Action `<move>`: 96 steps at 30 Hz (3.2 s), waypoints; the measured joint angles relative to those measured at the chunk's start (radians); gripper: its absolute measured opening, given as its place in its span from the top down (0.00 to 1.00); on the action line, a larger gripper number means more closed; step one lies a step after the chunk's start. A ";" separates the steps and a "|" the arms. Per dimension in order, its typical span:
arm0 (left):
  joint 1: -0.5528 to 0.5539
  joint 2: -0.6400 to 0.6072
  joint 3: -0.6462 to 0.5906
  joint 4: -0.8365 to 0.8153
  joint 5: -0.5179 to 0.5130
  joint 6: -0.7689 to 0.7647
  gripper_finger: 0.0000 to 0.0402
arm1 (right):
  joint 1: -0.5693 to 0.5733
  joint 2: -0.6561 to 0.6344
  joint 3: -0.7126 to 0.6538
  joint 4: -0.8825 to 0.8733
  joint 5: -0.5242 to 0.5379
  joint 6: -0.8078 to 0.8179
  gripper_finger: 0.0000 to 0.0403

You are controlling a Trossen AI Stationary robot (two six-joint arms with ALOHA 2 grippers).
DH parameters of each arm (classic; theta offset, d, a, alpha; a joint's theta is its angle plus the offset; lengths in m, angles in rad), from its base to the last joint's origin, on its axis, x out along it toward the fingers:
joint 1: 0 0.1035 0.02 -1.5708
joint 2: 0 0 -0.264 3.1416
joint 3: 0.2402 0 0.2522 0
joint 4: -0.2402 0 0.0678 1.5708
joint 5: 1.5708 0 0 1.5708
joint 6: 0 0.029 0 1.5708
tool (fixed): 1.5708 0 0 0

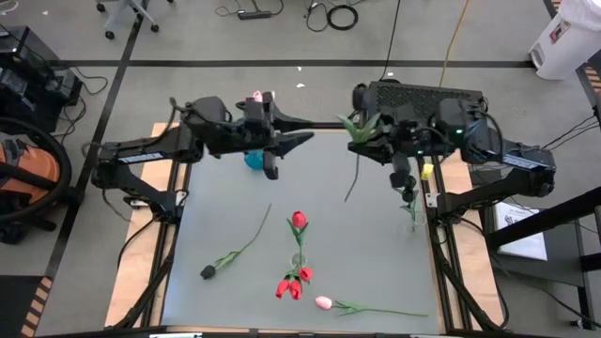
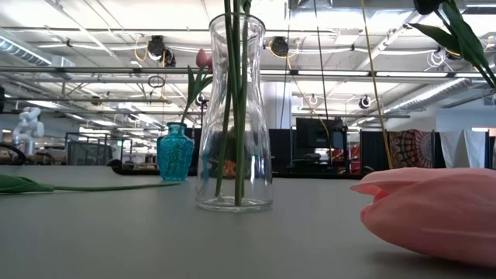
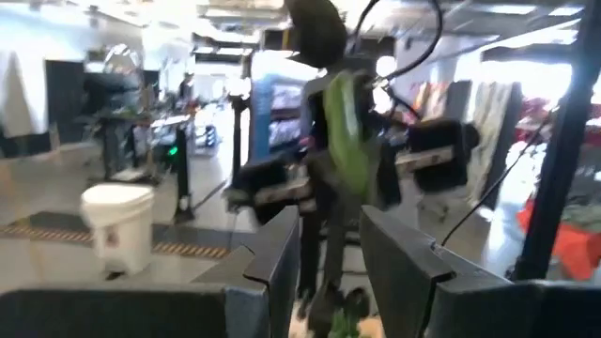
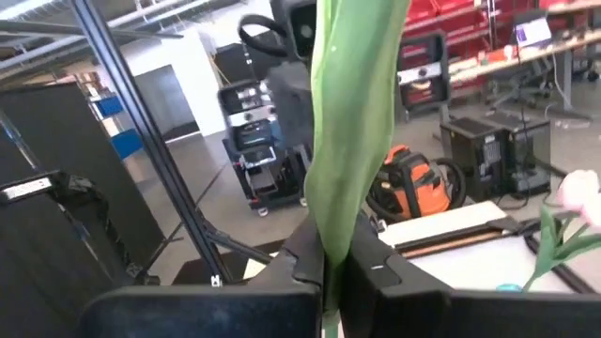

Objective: Sort flowers into vase by color
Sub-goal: Put the black flower into the right transparent vase

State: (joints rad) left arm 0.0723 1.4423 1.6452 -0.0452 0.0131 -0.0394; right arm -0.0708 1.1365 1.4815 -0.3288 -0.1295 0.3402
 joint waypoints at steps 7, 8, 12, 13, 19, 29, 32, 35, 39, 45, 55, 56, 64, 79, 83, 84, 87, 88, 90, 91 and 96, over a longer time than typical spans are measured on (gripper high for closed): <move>0.000 -0.077 -0.001 -0.171 -0.089 0.002 0.69 | -0.001 -0.111 0.000 -0.063 0.062 -0.042 0.99; 0.000 -0.088 -0.001 -0.194 -0.100 0.002 0.69 | -0.001 -0.129 0.000 -0.087 0.078 -0.042 0.99; 0.000 -0.122 0.000 -0.297 -0.152 0.000 0.69 | 0.000 -0.208 0.000 -0.165 0.132 -0.041 0.99; 0.000 -0.128 0.000 -0.327 -0.162 -0.005 0.69 | 0.000 -0.229 0.000 -0.175 0.142 -0.041 0.99; 0.000 -0.140 0.000 -0.388 -0.191 -0.008 0.69 | 0.000 -0.349 0.000 -0.236 0.209 -0.046 0.99; -0.001 -0.140 0.000 -0.392 -0.205 -0.034 0.69 | 0.000 -0.530 0.001 -0.408 0.366 -0.057 0.99; -0.001 -0.140 0.000 -0.391 -0.205 -0.034 0.69 | 0.000 -0.560 0.001 -0.510 0.403 -0.024 0.99; -0.001 -0.140 0.000 -0.391 -0.206 -0.034 0.69 | -0.001 -0.573 0.001 -0.615 0.420 0.002 0.99; -0.001 -0.140 0.000 -0.391 -0.218 -0.052 0.69 | -0.001 -0.573 -0.001 -0.726 0.420 0.018 0.99; -0.001 -0.140 0.000 -0.391 -0.227 -0.066 0.69 | 0.000 -0.573 -0.048 -0.781 0.374 0.034 0.99; -0.001 -0.139 0.000 -0.391 -0.227 -0.113 0.69 | 0.000 -0.637 -0.201 -0.695 0.287 0.027 0.99; -0.001 -0.139 0.000 -0.391 -0.227 -0.113 0.69 | 0.000 -0.660 -0.220 -0.671 0.288 0.024 0.99; -0.001 -0.135 0.000 -0.391 -0.231 -0.113 0.69 | 0.000 -0.896 -0.351 -0.569 0.312 0.043 0.99; -0.001 -0.113 0.000 -0.392 -0.280 -0.113 0.69 | -0.002 -1.132 -0.597 -0.566 0.332 0.148 0.99; -0.001 -0.109 0.000 -0.388 -0.281 -0.114 0.69 | -0.002 -1.130 -0.638 -0.556 0.310 0.165 0.99; -0.001 -0.108 0.000 -0.390 -0.282 -0.114 0.69 | -0.002 -1.128 -0.646 -0.555 0.306 0.168 0.99; -0.001 -0.106 0.000 -0.394 -0.283 -0.115 0.69 | -0.002 -1.128 -0.669 -0.559 0.306 0.185 0.99; -0.001 -0.104 0.000 -0.392 -0.283 -0.115 0.69 | -0.002 -1.128 -0.674 -0.558 0.306 0.191 0.99; -0.001 -0.102 0.000 -0.390 -0.284 -0.115 0.69 | -0.002 -1.128 -0.684 -0.559 0.305 0.199 0.99; -0.001 -0.101 0.000 -0.392 -0.284 -0.116 0.69 | -0.002 -1.128 -0.687 -0.559 0.304 0.199 0.99; -0.001 -0.101 0.000 -0.391 -0.284 -0.116 0.69 | -0.002 -1.128 -0.689 -0.558 0.282 0.199 0.96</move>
State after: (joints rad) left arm 0.0715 1.3415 1.6447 -0.4360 -0.2705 -0.1555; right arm -0.0723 0.0086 0.7921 -0.8871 0.1520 0.5396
